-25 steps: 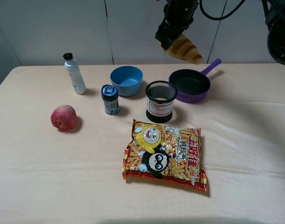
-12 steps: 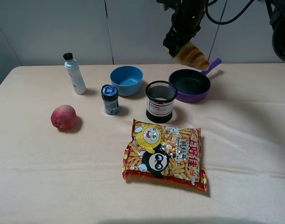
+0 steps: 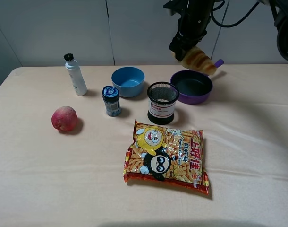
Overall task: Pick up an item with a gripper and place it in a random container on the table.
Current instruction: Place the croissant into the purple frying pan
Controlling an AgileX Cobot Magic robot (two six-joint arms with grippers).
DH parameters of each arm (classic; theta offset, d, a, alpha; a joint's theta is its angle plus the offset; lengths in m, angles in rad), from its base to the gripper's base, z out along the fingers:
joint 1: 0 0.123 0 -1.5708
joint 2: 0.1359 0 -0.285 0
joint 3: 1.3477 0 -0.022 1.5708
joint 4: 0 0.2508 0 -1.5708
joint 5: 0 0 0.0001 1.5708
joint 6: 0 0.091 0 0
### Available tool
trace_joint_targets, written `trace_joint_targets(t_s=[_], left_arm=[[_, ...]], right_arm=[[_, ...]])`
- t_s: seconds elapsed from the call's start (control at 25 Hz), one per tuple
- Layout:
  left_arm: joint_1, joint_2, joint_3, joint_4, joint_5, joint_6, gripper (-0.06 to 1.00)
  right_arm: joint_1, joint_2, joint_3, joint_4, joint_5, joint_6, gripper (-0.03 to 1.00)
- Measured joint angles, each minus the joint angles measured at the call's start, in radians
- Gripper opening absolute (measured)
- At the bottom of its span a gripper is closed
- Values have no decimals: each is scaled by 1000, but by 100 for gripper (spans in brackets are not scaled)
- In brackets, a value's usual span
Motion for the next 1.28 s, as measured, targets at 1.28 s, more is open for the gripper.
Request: trace_joint_targets(t_s=[1.28], left_arm=[[0, 0, 0, 0, 0, 0, 99]], right_arm=[[-65, 81, 184, 26, -161, -34, 40]])
